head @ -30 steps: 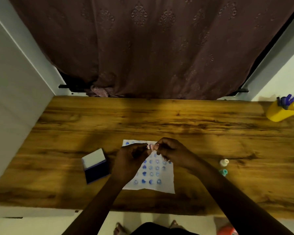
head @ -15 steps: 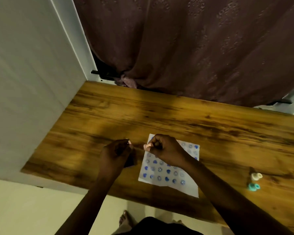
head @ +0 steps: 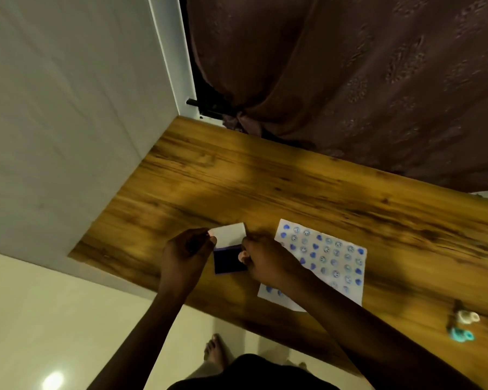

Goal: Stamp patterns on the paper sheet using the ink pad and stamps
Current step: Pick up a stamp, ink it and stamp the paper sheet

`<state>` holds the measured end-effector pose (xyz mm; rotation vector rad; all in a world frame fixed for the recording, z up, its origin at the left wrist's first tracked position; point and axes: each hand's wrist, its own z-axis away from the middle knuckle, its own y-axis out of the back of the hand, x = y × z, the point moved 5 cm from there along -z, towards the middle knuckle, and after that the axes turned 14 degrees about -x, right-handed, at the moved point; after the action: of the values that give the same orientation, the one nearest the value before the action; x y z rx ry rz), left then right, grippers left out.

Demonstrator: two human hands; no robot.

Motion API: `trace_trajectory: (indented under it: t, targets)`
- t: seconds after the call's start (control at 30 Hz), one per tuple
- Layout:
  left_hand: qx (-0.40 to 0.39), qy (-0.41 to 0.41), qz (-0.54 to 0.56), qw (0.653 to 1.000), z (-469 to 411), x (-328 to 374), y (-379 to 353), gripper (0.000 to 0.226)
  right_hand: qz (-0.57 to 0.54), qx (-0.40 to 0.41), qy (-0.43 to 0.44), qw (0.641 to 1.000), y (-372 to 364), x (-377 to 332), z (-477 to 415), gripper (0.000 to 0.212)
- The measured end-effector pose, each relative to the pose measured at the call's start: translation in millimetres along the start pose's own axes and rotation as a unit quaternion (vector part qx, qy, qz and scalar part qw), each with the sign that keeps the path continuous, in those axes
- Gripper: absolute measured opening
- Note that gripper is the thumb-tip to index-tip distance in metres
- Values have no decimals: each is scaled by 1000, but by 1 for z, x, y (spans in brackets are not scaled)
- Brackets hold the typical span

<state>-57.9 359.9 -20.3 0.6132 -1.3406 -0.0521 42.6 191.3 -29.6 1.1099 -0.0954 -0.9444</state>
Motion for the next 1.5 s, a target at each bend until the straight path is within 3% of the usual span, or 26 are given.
trace_trajectory:
  t: [0.43, 0.7, 0.83, 0.97, 1.13, 1.27, 1.5]
  targets:
    - [-22, 1, 16, 1000, -6, -13, -5, 27, 60, -57, -39, 996, -26, -5, -18, 39]
    - [-34, 10, 41, 999, -4, -9, -14, 28, 59, -52, -47, 996, -27, -3, -18, 36]
    - [-39, 8, 34, 999, -1, -6, -16, 29, 37, -27, -49, 998, -19, -7, -14, 32]
    - [-46, 6, 24, 999, 0, -1, -20, 27, -4, 53, -30, 998, -9, -6, 0, 21]
    - [-70, 14, 46, 996, -1, 6, -34, 19, -149, 158, -15, 976, 1, 9, 33, 20]
    - [-106, 13, 65, 992, 0, 15, -58, 13, -268, 188, -53, 943, 2, 43, 73, 14]
    - [-181, 21, 84, 980, 7, 32, -111, 15, -293, 227, -168, 913, -15, 123, 148, 14]
